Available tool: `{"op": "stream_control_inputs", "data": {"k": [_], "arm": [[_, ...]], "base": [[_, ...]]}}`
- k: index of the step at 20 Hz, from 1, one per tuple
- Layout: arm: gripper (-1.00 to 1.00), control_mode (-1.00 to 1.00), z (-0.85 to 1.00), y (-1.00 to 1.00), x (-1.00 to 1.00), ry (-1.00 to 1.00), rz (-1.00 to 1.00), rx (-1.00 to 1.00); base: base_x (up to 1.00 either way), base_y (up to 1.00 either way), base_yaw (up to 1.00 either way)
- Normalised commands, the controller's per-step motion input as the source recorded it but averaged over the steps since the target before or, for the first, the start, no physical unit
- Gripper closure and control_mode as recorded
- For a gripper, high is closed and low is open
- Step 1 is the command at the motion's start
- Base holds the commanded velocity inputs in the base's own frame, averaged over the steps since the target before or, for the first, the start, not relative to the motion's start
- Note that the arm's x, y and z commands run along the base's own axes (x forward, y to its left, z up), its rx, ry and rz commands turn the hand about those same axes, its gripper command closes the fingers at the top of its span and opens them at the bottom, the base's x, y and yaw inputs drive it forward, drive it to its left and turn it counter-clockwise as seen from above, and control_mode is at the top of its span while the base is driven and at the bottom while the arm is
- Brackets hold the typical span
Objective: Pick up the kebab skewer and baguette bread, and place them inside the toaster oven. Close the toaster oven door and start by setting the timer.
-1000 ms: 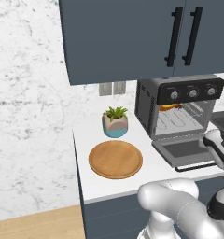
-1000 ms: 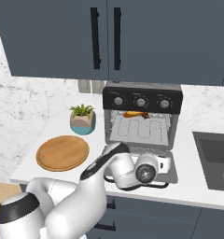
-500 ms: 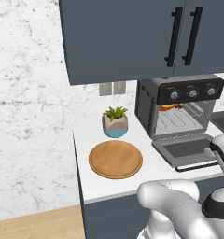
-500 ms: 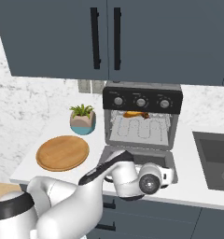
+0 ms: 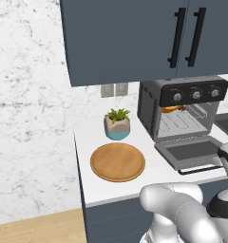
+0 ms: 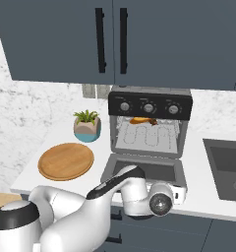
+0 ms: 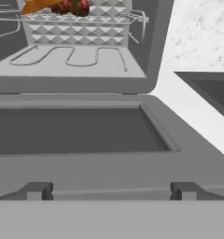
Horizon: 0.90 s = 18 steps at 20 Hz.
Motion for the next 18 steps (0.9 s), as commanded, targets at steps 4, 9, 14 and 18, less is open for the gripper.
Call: {"op": "stream_control_inputs", "data": {"k": [4, 9, 14, 18], "arm": [[-1.00, -1.00, -0.25, -0.19, -0.18, 0.00, 0.00, 0.00], [-1.00, -1.00, -0.22, -0.16, -0.15, 0.00, 0.00, 0.00], [-1.00, -1.00, -0.19, -0.06, -0.10, 0.00, 0.00, 0.00], [-1.00, -1.00, -0.19, -0.08, -0.09, 0.00, 0.00, 0.00]], "base": [[0.00, 0.00, 0.00], [0.00, 0.00, 0.00], [0.00, 0.00, 0.00], [0.00, 0.00, 0.00]]}}
